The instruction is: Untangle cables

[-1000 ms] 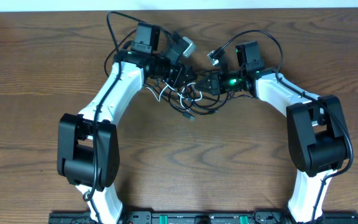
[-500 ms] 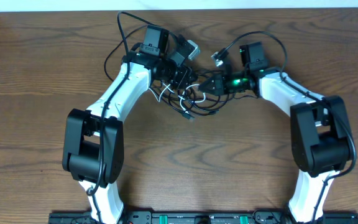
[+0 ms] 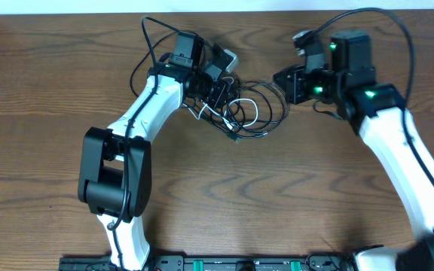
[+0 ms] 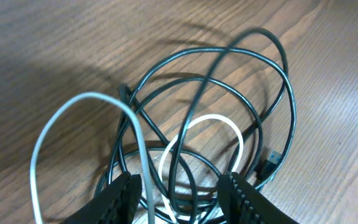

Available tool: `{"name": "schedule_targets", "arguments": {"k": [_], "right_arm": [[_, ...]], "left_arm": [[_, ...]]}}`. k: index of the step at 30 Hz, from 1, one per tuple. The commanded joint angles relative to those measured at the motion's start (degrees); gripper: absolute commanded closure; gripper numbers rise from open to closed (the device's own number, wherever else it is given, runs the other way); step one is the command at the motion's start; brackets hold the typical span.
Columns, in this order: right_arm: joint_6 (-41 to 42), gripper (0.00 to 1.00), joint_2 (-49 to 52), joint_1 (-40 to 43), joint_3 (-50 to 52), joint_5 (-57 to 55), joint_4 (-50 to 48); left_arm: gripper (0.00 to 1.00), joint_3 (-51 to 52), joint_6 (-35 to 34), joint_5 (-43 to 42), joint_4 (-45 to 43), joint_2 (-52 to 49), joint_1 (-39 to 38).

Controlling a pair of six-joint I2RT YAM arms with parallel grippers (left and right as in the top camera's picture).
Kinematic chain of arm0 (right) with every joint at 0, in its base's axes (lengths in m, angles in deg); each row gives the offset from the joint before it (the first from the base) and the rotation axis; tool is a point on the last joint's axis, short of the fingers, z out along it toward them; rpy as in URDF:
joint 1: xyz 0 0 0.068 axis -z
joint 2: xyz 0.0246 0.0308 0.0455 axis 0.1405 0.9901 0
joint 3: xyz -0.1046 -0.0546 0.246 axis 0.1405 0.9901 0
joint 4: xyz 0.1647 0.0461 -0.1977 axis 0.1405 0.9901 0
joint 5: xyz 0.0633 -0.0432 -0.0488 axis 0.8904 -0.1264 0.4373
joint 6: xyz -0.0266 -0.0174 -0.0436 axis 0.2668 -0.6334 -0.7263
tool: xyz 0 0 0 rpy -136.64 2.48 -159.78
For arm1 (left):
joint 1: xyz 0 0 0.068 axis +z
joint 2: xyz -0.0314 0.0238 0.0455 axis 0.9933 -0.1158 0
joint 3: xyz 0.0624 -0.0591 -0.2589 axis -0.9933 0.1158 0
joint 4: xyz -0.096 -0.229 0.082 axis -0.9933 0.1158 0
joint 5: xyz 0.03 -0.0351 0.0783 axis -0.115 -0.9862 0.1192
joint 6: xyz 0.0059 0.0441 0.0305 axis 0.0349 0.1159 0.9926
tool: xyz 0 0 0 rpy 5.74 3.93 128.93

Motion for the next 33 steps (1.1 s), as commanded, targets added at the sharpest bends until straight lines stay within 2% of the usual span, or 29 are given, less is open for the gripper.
{"name": "schedule_targets", "arguments": {"k": [1,7,11,21,25,30,33], "right_arm": [[-1.7,0.99,-5.1,-0.6,-0.6,-6.6,0.7],[-2.1,0.99,-6.2,-0.7,-0.6,-6.8,2.7],[-2.1,0.99,-4.7,-0.7,-0.6,-6.7,3.8],[-2.5,0.89,-2.1,-0.7,-0.6,-5.8,4.3],[-3.5,0.84,-2.0,-0.7,-0.6,-5.8,4.5],[-3.5,0.83,-2.0,-0.7,-0.6,-5.8,4.5],[-4.1,0.81,-1.9,-0.7,-0.5,-5.8,4.6]], "left_arm": [[0.55,-0.3,-1.0,0.5,-0.1,-1.0,0.2],[0.55,-0.3,-1.0,0.6,0.2,-1.1,0.2],[0.52,0.0,-1.0,5.2,0.8,-1.1,-0.1],[0.41,0.5,-1.0,6.1,-2.1,-2.6,-1.5],[0.40,0.5,-1.0,6.1,-2.9,-4.9,-1.9],[0.40,0.5,-1.2,8.8,-5.9,-8.5,-1.9],[0.40,0.5,-4.3,11.6,-8.6,-9.3,-1.9]]}}
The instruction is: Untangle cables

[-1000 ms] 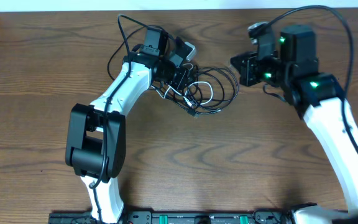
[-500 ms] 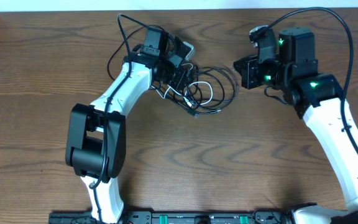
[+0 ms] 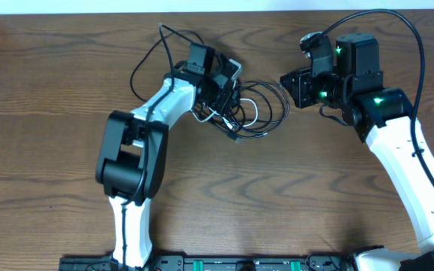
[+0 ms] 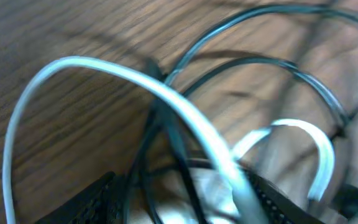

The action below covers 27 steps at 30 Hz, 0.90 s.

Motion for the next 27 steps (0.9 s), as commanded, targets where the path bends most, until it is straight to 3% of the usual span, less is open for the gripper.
{"name": "schedule_targets", "arguments": {"k": [1,5,7,13,17,22,27], "right_arm": [[-1.7,0.81,0.6,-0.4,-0.5,0.4,0.4],[-1.8,0.80,1.1,-0.4,-0.5,0.4,0.5],[-2.2,0.79,1.7,-0.4,-0.5,0.4,0.6],[-2.2,0.80,4.5,-0.4,-0.5,0.8,0.4],[-2.2,0.81,6.6,-0.4,-0.5,2.1,-0.6],[-2.8,0.80,9.6,-0.4,-0.5,5.9,-3.9],[-6.0,0.64,12.6,-0.4,-0.5,12.9,-7.8]], "left_arm": [[0.41,0.3,-3.5,3.4,-2.0,-0.5,0.2],[0.48,0.2,-6.3,3.4,-4.4,0.5,0.2],[0.56,0.2,-6.5,3.2,-4.4,1.5,0.2],[0.91,0.2,-8.4,1.8,-2.4,6.6,0.2],[0.93,0.2,-8.9,-3.1,-0.2,10.2,0.3],[0.93,0.2,-14.7,-7.4,2.4,14.4,0.3],[0.92,0.2,-19.8,-10.7,5.6,17.4,0.4]]}}
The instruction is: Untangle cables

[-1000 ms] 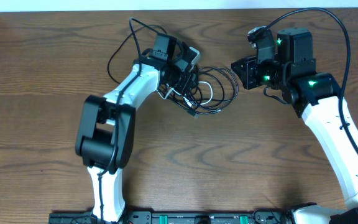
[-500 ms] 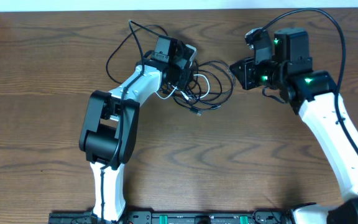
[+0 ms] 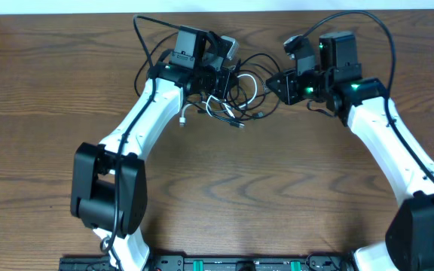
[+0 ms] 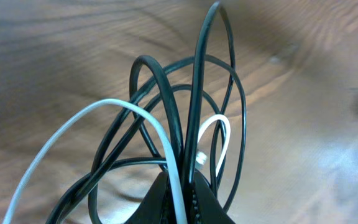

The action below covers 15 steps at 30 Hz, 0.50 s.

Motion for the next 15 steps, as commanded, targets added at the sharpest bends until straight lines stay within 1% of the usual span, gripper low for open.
{"name": "schedule_targets", "arguments": {"k": [1,5,10,15], "right_arm": [[-2.8,0.62,2.0,-0.4,-0.5,5.6,-1.2],[-4.3,0.57,3.5,-0.4,-0.5,5.7,-2.0],[-7.1,0.55,4.4,-0.7,-0.5,8.7,-2.2],[-7.8,0.55,4.4,-1.8,-0.5,5.6,-3.2]], "left_arm": [[0.92,0.1,-5.8,-4.7,1.5,2.8,0.4],[0.92,0.1,-9.1,-8.7,2.9,4.1,1.3],[0.93,0.1,-13.8,-14.6,3.0,4.1,2.8],[0.93,0.1,-14.1,-22.0,3.0,4.1,2.8]]}}
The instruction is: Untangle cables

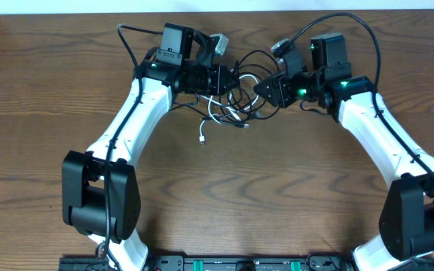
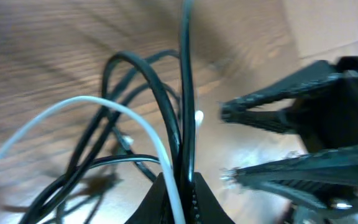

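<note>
A tangle of black and white cables [image 1: 237, 96] hangs between the two arms at the far middle of the table. My left gripper [image 1: 223, 78] is shut on a white cable [image 2: 123, 115] and a black cable [image 2: 185, 93] of the tangle, pinched together at the jaws [image 2: 180, 196]. A loose white cable end [image 1: 202, 138] trails toward the front. My right gripper [image 1: 264, 88] faces the tangle from the right, open, and its fingers [image 2: 272, 115] are apart and blurred in the left wrist view. I cannot tell if they touch a cable.
The brown wooden table [image 1: 277, 196] stretches toward the front. The arms' own black leads [image 1: 130, 34] loop above both wrists near the table's far edge [image 1: 66, 13].
My right gripper has moved left, closer to the tangle and the left gripper. The held bundle has shifted, and the loose white end now lies further toward the front.
At first my left gripper stood open over the tangle lying on the table, the right gripper apart at the right. Then its fingers were around the cables. Later it was shut on white and black strands, and now the right gripper is close beside them.
</note>
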Available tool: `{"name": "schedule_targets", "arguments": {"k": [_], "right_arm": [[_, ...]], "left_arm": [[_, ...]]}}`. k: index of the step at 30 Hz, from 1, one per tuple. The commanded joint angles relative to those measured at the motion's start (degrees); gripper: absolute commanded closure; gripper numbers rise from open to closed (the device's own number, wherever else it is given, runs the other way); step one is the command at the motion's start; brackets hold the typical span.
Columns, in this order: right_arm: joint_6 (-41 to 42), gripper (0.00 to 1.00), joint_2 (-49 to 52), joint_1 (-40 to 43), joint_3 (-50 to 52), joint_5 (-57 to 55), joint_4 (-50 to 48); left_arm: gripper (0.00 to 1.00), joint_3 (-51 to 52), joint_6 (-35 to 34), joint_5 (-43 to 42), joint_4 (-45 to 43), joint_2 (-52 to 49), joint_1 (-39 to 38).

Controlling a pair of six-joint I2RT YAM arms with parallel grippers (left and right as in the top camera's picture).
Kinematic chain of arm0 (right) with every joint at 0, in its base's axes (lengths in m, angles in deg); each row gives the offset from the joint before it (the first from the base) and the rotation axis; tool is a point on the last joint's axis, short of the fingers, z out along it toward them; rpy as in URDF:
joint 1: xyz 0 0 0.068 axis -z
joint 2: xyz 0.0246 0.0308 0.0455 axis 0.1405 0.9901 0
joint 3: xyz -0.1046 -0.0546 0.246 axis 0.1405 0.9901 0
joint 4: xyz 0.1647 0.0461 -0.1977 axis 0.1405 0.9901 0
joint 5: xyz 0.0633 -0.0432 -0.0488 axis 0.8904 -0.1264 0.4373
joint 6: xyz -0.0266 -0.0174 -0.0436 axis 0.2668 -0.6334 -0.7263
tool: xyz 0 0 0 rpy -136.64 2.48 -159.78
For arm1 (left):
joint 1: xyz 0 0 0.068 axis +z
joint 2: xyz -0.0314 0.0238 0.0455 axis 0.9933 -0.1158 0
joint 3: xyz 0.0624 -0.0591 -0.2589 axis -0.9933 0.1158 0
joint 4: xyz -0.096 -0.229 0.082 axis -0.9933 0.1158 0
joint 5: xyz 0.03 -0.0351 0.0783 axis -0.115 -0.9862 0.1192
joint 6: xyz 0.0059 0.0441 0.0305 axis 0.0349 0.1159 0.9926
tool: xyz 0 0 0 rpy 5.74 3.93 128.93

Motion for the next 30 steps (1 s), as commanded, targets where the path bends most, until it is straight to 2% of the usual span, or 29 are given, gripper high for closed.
{"name": "schedule_targets", "arguments": {"k": [1,7,12,14,16,19,24,30], "right_arm": [[-2.1,0.55,0.4,-1.1,-0.5,-1.6,-0.4],[-2.1,0.55,0.4,-2.3,-0.5,-7.2,-1.3],[-2.1,0.62,0.5,-2.6,-0.4,-11.4,-1.9],[-2.1,0.73,0.5,-2.6,-0.4,-12.4,-1.9],[-1.9,0.98,0.5,-2.6,-0.4,-12.9,-1.7],[0.3,0.99,0.4,-2.6,-0.4,-13.0,-1.9],[3.0,0.99,-0.9,-2.6,-0.4,-13.1,-1.7],[9.7,0.99,-6.6,-2.6,-0.4,-25.9,0.7]], "left_arm": [[0.93,0.1,-2.2,-8.9,0.0,1.9,-0.1],[0.93,0.1,-4.0,-15.6,0.0,1.9,-0.1],[0.93,0.1,-4.3,-19.8,-0.2,1.9,-0.1],[0.93,0.1,-4.6,-19.8,-0.2,1.9,0.0],[0.93,0.1,-4.6,-19.7,-0.2,1.9,0.0],[0.92,0.1,-4.6,-17.9,-0.3,1.9,0.0],[0.93,0.1,-4.6,-8.5,-0.2,1.9,0.0],[0.93,0.1,-6.1,1.3,0.0,1.9,0.0]]}}
